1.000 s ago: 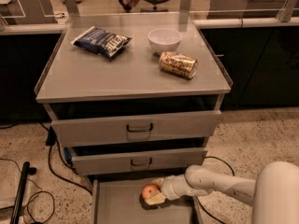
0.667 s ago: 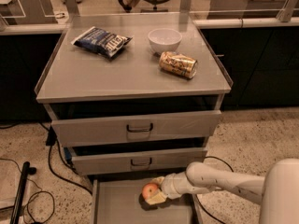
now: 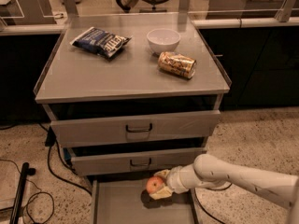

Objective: Pick apple from bottom drawer and place on counter

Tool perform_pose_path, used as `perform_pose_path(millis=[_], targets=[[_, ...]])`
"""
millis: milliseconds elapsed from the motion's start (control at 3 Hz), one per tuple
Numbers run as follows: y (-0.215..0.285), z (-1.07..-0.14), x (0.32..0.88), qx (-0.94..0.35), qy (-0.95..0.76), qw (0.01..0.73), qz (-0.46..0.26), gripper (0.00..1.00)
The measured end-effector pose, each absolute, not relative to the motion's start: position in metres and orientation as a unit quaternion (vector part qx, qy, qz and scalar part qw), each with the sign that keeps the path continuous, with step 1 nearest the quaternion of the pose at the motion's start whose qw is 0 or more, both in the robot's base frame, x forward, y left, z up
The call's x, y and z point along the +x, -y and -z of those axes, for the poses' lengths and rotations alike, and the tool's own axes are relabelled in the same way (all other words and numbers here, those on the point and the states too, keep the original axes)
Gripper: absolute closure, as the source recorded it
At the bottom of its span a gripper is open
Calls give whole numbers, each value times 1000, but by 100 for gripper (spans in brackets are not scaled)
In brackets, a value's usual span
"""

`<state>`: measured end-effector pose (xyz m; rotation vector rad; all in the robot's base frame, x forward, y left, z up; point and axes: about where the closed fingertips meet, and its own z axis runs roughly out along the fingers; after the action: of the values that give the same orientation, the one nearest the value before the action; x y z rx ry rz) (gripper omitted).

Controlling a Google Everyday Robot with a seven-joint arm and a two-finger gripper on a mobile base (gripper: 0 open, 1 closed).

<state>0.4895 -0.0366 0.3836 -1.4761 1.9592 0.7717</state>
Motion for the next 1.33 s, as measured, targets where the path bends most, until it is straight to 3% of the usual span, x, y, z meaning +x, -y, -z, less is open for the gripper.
perform_pose_path(millis=[667,1333], targets=[[99,-502,496,-546,-728,325,-259,100],[98,-521,498,-545,-727,338,-247,100]])
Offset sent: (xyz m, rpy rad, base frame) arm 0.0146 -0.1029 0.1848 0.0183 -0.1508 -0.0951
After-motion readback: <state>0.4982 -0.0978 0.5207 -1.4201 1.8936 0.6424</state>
